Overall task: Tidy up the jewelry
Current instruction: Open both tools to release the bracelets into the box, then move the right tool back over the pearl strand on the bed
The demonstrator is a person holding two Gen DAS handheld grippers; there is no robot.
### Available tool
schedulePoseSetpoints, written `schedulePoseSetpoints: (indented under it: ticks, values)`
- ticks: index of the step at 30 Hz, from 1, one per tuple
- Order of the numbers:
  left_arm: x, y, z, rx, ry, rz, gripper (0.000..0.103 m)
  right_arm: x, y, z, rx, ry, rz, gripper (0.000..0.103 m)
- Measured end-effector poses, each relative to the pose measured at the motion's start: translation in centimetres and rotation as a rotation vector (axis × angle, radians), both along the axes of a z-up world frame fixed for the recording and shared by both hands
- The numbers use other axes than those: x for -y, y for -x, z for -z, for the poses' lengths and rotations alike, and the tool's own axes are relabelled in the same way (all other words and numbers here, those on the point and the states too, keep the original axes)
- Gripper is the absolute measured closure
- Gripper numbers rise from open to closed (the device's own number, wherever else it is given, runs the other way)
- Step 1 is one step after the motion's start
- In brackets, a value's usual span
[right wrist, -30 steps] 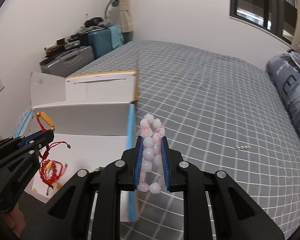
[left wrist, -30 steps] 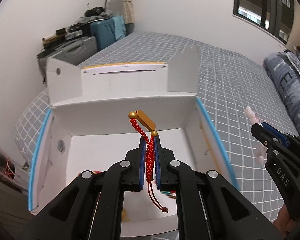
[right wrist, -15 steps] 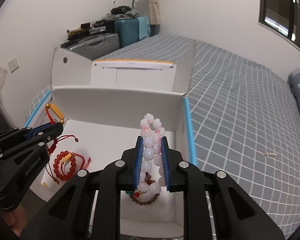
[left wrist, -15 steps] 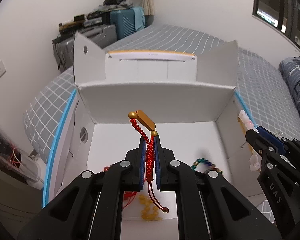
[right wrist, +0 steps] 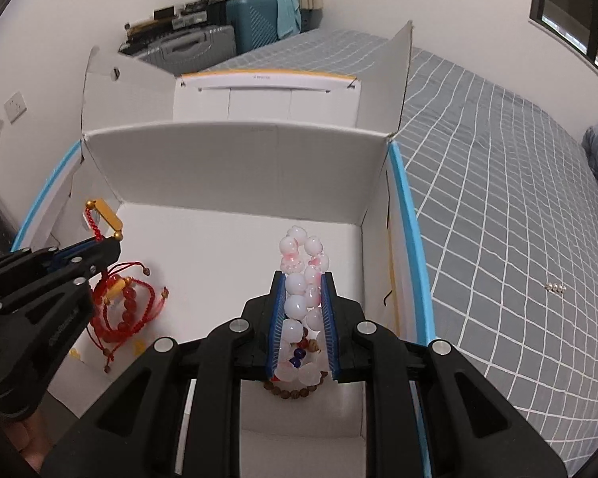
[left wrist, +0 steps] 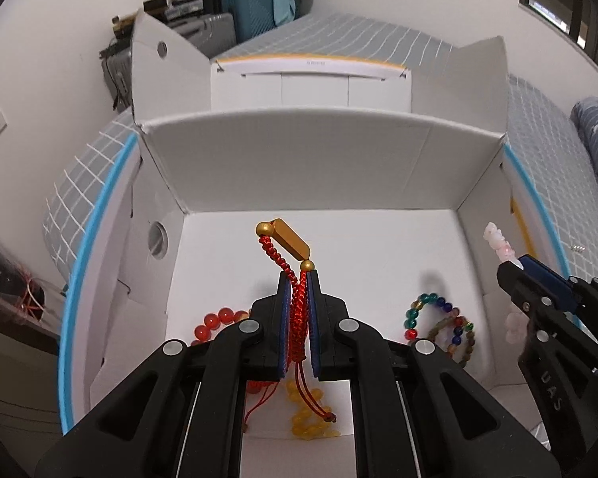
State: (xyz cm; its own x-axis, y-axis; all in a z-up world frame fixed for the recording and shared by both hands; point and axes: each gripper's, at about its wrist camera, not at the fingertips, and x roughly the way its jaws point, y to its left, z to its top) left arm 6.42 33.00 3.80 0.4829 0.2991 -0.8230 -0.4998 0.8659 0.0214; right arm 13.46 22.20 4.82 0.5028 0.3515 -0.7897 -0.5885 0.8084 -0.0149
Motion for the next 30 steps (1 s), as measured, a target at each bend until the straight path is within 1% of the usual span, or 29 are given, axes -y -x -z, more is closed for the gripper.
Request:
schedulePoseSetpoints:
  ticks: [7,11,12,13,14,15,16,17,18,19,20,22,23,25,28,29,30]
  values:
    - [-0.2,0.1,-0.1,0.001,-0.003,-0.004,0.095,0.0,-0.3,0.4,-0.02,0.01,-0.001,0.086]
    - [0.2,0.2,-0.4,0.009,0.006,-0.007,0.091,0.0,-0.2,-0.1,-0.018,-0.003,0.001,0.086]
    - [0.2,0.2,-0.5,0.013,0.007,-0.007,0.09,0.1,-0.1,-0.3,-0.017,-0.007,0.001,0.083]
    - [0.1,0.2,-0.7,0.017,0.008,-0.007,0.088,0.2,-0.1,-0.6,-0.014,-0.016,0.001,0.077]
    - [0.2,0.4,-0.9,0.025,0.008,-0.009,0.078,0.3,0.0,-0.9,-0.007,-0.024,0.004,0.074]
    - [0.2,0.5,-1.1,0.035,0.006,-0.011,0.071,0.6,0.1,-1.3,0.001,-0.031,0.007,0.067]
    - [0.3,0.6,-1.4,0.047,0.001,-0.018,0.059,0.9,0.2,-1.8,0.01,-0.044,0.012,0.061]
    - [0.3,0.7,-1.6,0.057,-0.004,-0.02,0.051,1.2,0.3,-2.1,0.017,-0.052,0.014,0.058]
    - [0.5,0.8,-1.8,0.066,-0.007,-0.021,0.048,1.6,0.4,-2.7,0.029,-0.062,0.017,0.052]
    - [0.5,0.8,-2.0,0.072,-0.006,-0.021,0.04,1.9,0.5,-3.1,0.038,-0.068,0.02,0.046]
    - [0.6,0.8,-2.2,0.078,-0.006,-0.022,0.034,2.3,0.6,-3.5,0.052,-0.076,0.024,0.045]
    - [1.0,1.1,-2.9,0.095,-0.002,-0.021,0.032,3.2,0.7,-4.4,0.077,-0.097,0.032,0.038]
    - [1.1,1.1,-3.2,0.103,0.001,-0.02,0.026,3.8,0.7,-5.0,0.09,-0.109,0.039,0.034]
    - [1.7,1.1,-3.9,0.124,0.0,-0.015,0.02,4.9,0.6,-5.9,0.11,-0.126,0.06,0.027]
    - [2.6,0.8,-4.8,0.146,-0.008,-0.003,0.013,6.7,0.1,-6.8,0.133,-0.131,0.094,0.021]
    - [3.0,0.6,-5.1,0.155,-0.006,0.004,0.01,7.2,-0.1,-7.0,0.138,-0.13,0.102,0.02]
    - [3.4,0.4,-5.5,0.162,-0.006,0.013,0.01,7.7,-0.3,-7.2,0.143,-0.127,0.113,0.019]
